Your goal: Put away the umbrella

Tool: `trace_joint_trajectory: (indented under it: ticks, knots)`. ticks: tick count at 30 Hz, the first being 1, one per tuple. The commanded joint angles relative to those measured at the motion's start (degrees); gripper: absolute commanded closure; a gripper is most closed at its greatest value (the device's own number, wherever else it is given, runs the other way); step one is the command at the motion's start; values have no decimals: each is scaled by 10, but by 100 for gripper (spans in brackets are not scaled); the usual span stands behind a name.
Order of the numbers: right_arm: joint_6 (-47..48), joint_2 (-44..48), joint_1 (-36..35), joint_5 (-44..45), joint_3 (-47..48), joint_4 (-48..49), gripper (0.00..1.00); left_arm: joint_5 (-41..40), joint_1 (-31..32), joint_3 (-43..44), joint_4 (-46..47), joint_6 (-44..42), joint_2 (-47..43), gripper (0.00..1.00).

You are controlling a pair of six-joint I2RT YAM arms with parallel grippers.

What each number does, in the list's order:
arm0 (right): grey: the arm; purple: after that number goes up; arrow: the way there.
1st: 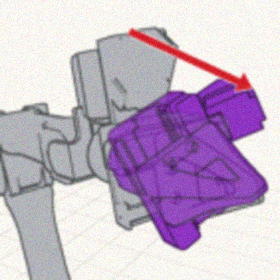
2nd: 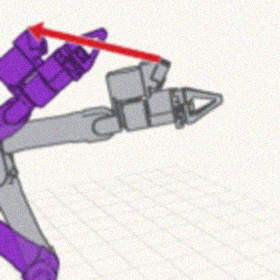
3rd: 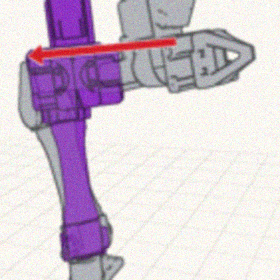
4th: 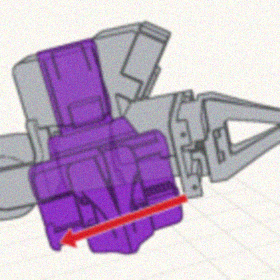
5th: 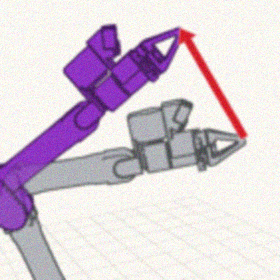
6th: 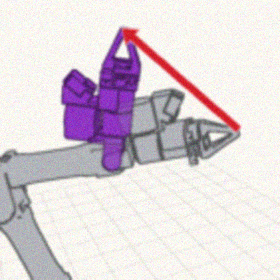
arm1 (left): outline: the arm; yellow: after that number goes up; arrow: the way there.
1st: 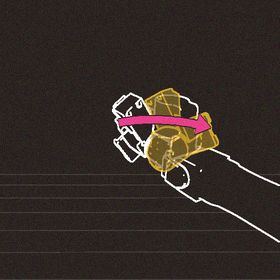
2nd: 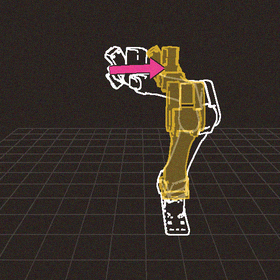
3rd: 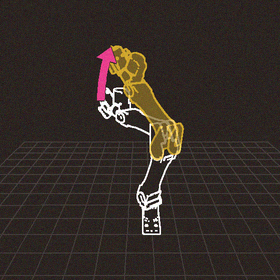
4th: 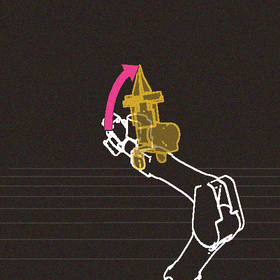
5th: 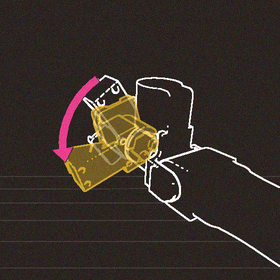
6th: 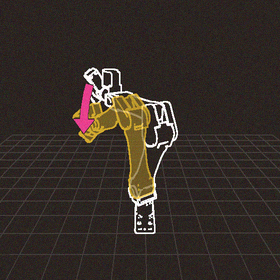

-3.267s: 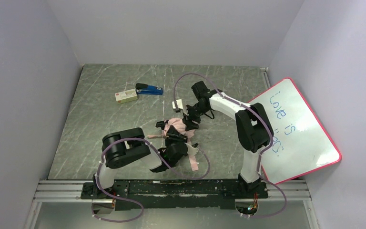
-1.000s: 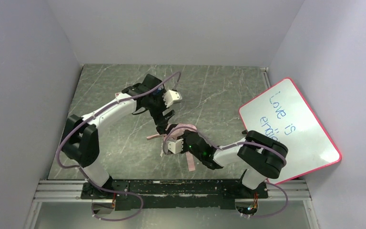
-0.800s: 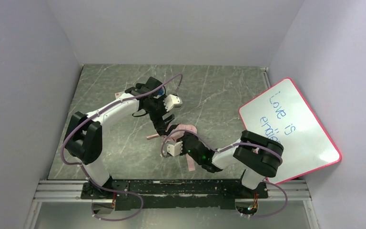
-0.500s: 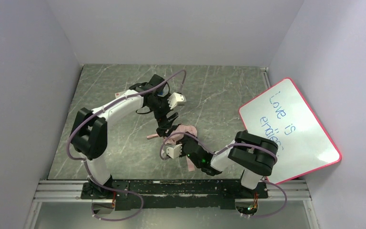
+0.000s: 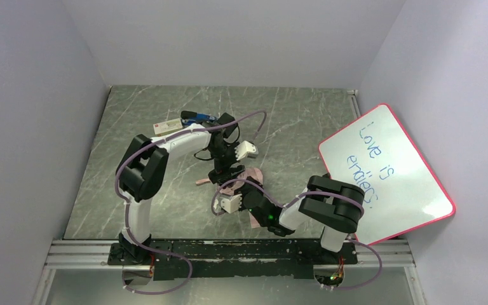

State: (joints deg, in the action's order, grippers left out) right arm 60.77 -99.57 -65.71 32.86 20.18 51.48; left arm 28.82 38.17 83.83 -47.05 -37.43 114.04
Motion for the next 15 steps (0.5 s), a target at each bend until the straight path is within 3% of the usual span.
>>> trace_joint_trajectory:
  ticks: [1,5,15]
  knots:
    - [-33,-39,1,-2,-37,-145,90,22,-1,9,-23,-32,17,10]
    - [-36,-39,1,-1,-37,-147,90,19,-1,-13,-23,-39,23,16]
    - [-39,-41,0,-4,-35,-146,91,41,-1,-38,14,1,27,46]
